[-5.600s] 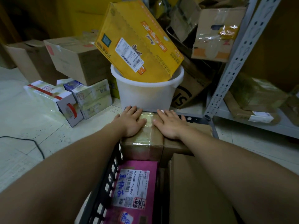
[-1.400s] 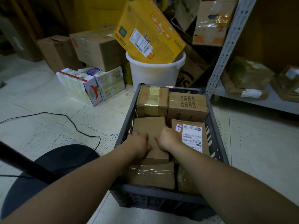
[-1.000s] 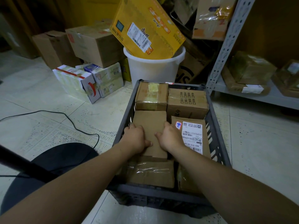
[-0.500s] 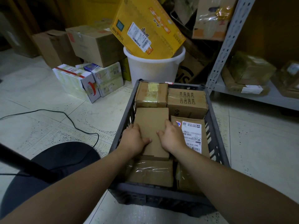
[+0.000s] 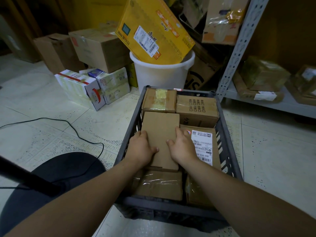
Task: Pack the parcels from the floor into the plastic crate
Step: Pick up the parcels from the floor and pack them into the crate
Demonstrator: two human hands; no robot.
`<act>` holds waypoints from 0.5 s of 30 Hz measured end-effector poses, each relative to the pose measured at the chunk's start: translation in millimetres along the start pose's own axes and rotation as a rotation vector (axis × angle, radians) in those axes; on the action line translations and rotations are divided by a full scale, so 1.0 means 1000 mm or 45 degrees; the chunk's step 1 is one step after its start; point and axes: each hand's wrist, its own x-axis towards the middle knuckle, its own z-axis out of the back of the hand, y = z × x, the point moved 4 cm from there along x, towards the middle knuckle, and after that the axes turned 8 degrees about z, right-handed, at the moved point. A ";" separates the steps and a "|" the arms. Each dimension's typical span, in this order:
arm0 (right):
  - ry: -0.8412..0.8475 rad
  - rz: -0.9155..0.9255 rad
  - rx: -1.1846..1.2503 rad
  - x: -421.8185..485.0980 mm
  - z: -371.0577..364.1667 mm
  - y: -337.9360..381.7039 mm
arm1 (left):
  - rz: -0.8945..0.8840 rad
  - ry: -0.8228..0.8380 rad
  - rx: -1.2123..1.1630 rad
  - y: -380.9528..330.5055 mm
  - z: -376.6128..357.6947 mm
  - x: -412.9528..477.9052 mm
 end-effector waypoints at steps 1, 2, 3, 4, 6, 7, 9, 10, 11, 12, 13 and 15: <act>-0.001 0.004 -0.003 0.001 0.000 0.000 | 0.001 0.002 0.005 -0.001 0.000 0.001; -0.006 0.007 -0.005 0.003 0.000 0.001 | 0.001 0.001 0.005 -0.002 0.001 0.002; -0.011 0.006 -0.004 0.004 0.000 0.000 | 0.006 0.003 0.006 -0.003 0.001 0.004; -0.017 0.004 -0.002 0.005 0.000 0.000 | 0.014 0.005 0.007 -0.004 0.001 0.005; -0.019 0.001 -0.006 0.006 0.000 0.001 | 0.026 0.005 0.006 -0.004 0.002 0.007; -0.021 0.001 -0.005 0.005 0.000 0.000 | 0.022 0.002 0.009 -0.005 0.003 0.007; -0.030 0.005 0.004 0.003 -0.001 -0.001 | 0.004 -0.011 0.019 -0.004 0.003 0.005; -0.037 0.016 0.001 0.002 -0.001 -0.001 | -0.004 -0.021 0.022 -0.003 0.003 0.005; -0.038 0.028 -0.011 0.002 -0.001 0.000 | -0.005 -0.024 0.026 -0.003 0.003 0.004; -0.035 0.033 -0.028 0.002 0.000 0.001 | -0.003 -0.019 0.029 -0.003 0.003 0.004; -0.031 0.032 -0.044 0.003 0.000 0.001 | 0.003 -0.008 0.031 -0.003 0.003 0.005; -0.022 0.036 -0.066 0.003 0.001 0.003 | 0.006 0.020 0.050 -0.003 0.001 0.007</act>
